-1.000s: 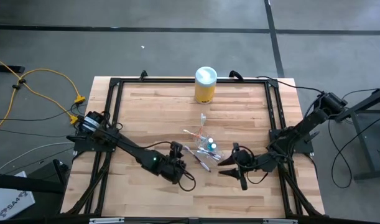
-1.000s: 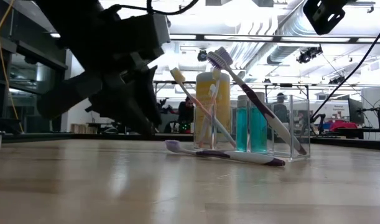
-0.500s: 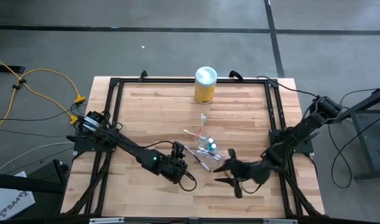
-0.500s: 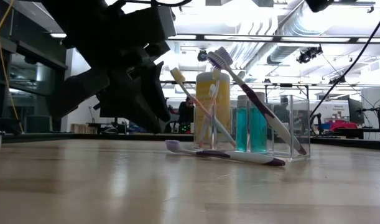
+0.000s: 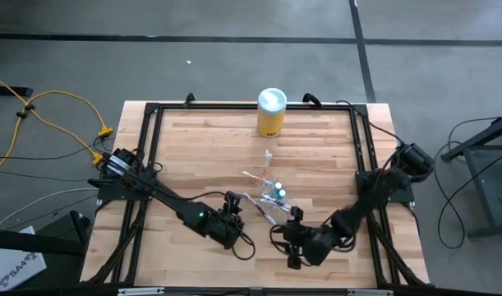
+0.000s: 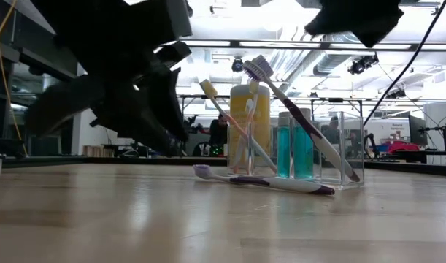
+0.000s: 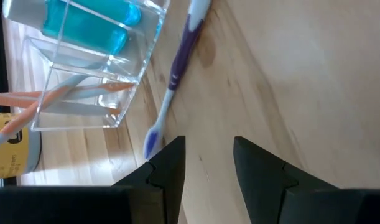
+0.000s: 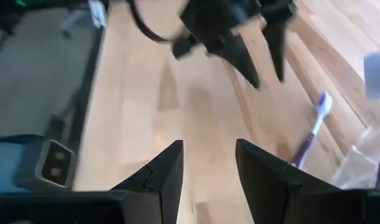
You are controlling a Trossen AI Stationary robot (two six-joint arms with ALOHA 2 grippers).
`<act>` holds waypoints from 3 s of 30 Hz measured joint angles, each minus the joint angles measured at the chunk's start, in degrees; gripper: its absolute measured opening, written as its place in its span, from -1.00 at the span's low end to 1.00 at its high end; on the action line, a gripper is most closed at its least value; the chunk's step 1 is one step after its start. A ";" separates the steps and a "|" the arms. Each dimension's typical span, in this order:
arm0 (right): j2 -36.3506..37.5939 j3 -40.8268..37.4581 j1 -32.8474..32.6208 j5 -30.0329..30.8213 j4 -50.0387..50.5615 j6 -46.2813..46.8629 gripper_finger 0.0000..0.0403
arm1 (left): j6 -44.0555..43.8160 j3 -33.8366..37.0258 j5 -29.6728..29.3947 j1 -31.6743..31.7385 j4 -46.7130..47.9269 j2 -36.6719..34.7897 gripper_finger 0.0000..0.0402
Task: Pick & Place toothbrushing station
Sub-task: Put the purple toothbrush into the bottom compartment of the transparent organizer
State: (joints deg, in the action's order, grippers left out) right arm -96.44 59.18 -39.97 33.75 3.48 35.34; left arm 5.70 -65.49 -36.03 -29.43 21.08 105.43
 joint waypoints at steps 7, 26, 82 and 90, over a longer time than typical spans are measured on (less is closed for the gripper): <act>-2.93 2.36 1.91 0.09 6.89 4.03 -0.31 | -3.12 -0.02 -0.94 -1.85 2.98 -0.63 -0.36; 0.71 9.84 2.64 -1.14 19.71 0.41 -0.31 | 9.44 -0.04 3.89 2.74 -5.35 -0.76 -0.36; 6.77 9.84 -8.21 14.02 13.31 -2.41 -0.31 | 20.54 0.42 26.37 15.30 -13.08 2.67 -0.36; 6.77 9.81 -8.59 14.09 12.27 -2.56 -0.31 | 22.23 0.33 24.55 15.72 -14.79 4.77 -0.36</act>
State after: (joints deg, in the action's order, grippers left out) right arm -89.67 68.99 -48.56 47.84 15.75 32.77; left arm 27.93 -65.17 -11.49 -13.72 6.30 110.19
